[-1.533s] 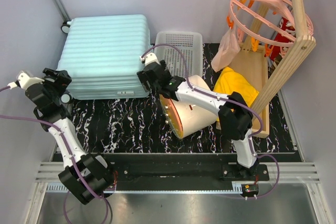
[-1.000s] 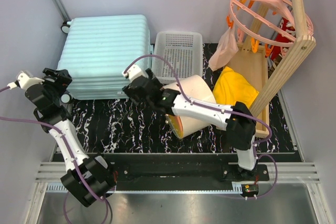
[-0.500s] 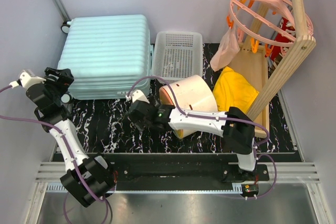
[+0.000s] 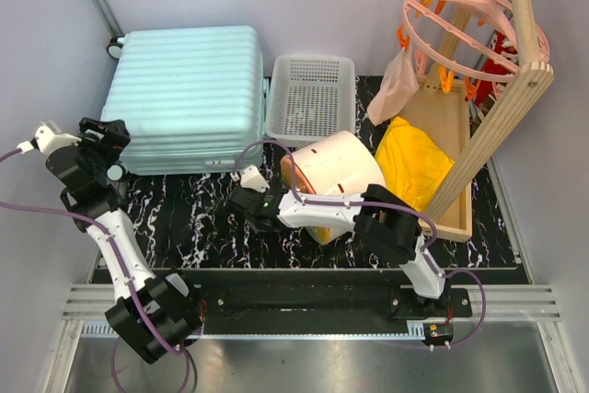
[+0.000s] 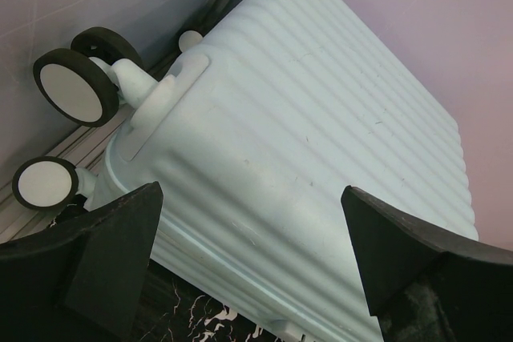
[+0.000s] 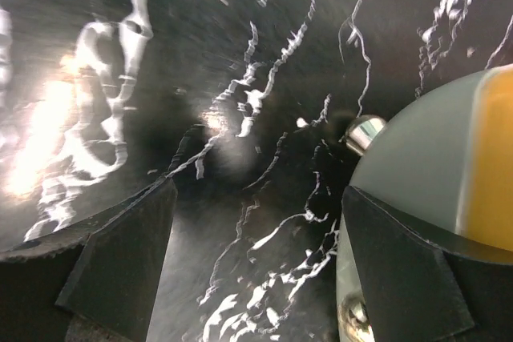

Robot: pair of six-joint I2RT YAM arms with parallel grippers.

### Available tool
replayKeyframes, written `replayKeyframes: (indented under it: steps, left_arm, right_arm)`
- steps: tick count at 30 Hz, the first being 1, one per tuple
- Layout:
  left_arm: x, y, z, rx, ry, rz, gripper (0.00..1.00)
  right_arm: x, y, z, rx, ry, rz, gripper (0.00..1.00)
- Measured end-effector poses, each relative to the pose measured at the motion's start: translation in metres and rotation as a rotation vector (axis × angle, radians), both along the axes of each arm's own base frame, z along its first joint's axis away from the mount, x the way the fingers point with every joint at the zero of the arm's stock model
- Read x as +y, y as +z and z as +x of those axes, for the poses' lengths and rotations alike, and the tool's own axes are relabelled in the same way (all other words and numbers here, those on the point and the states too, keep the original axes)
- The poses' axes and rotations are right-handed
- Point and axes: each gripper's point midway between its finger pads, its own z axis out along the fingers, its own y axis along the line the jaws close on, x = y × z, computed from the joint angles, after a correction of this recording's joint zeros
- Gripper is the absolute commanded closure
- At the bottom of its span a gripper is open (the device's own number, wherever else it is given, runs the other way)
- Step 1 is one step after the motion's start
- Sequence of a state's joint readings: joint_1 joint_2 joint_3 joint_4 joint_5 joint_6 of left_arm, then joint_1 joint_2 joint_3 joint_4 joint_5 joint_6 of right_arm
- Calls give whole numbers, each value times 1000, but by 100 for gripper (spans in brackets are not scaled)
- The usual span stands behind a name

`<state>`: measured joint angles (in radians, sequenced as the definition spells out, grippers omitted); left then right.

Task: Open, take out, and arrange the luggage
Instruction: Adjust the storage box at the center of the board.

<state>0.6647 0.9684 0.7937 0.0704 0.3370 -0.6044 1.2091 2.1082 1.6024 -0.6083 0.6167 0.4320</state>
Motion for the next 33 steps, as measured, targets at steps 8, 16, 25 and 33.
replayKeyframes:
  steps: [8,16,25,33]
  left_arm:
    - [0,1,0,-3,0,-1,1]
    - [0,2,0,-8,0,1,1]
    - [0,2,0,-8,0,1,1]
    - [0,2,0,-6,0,7,1]
  right_arm:
    - [-23,-19,24,1,-63,-60,5]
    - [-42,-20,65,-61,-102,-50,5]
    - [-56,-18,95,-87,-119,-49,5]
    - [-56,-8,103,-94,-62,-98,3]
